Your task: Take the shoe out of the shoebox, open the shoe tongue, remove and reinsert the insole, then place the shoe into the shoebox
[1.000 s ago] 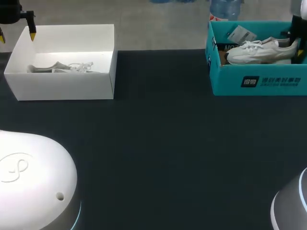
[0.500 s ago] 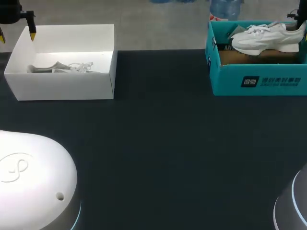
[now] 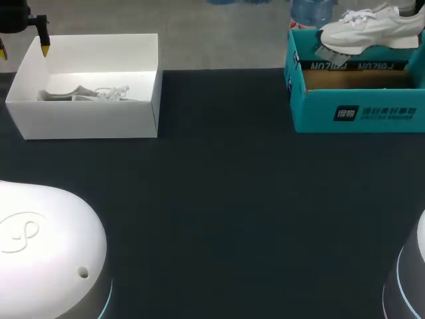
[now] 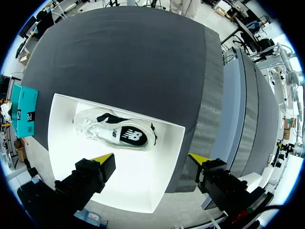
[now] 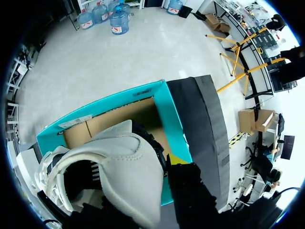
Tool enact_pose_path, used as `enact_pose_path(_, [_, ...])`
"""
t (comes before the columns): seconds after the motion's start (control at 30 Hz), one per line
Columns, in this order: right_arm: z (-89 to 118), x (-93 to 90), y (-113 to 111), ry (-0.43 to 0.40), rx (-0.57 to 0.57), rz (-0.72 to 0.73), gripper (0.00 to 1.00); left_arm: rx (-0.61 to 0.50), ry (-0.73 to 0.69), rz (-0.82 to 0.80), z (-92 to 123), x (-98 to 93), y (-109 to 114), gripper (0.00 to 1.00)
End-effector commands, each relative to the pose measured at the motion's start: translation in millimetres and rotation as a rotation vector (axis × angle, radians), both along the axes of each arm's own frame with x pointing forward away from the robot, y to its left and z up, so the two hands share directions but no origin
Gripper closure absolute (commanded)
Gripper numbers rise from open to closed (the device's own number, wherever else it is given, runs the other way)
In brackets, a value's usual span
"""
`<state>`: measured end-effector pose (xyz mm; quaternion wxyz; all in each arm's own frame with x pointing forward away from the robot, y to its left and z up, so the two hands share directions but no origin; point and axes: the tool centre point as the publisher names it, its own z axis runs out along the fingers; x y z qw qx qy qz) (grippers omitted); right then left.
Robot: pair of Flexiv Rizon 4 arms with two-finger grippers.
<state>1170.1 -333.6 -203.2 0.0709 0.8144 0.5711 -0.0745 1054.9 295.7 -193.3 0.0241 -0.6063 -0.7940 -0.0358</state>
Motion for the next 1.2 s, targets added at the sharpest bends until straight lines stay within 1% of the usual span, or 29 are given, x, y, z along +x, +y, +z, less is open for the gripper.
enact_pose_path(0.03, [10,-14.4,8,-0.042,-0.009,0.017,1.0,0.003,-0.003,0.0,0,-1.9,0,0.0])
enact_pose_path(0.73, [10,-13.8,9,-0.046,-0.009,0.02,1.0,0.003,-0.003,0.0,0,-1.9,0,0.0])
enact_pose_path(0.83, [2,-30.7,18,-0.043,-0.008,0.02,1.0,0.003,-0.003,0.0,0,-1.9,0,0.0])
enact_pose_path(1.03, [11,-74.9,45,-0.071,-0.032,0.038,1.0,0.003,-0.003,0.0,0,-1.9,0,0.0])
enact_pose_path(1.2, [14,-106.9,70,-0.064,-0.066,0.071,1.0,0.003,-0.003,0.0,0,-1.9,0,0.0])
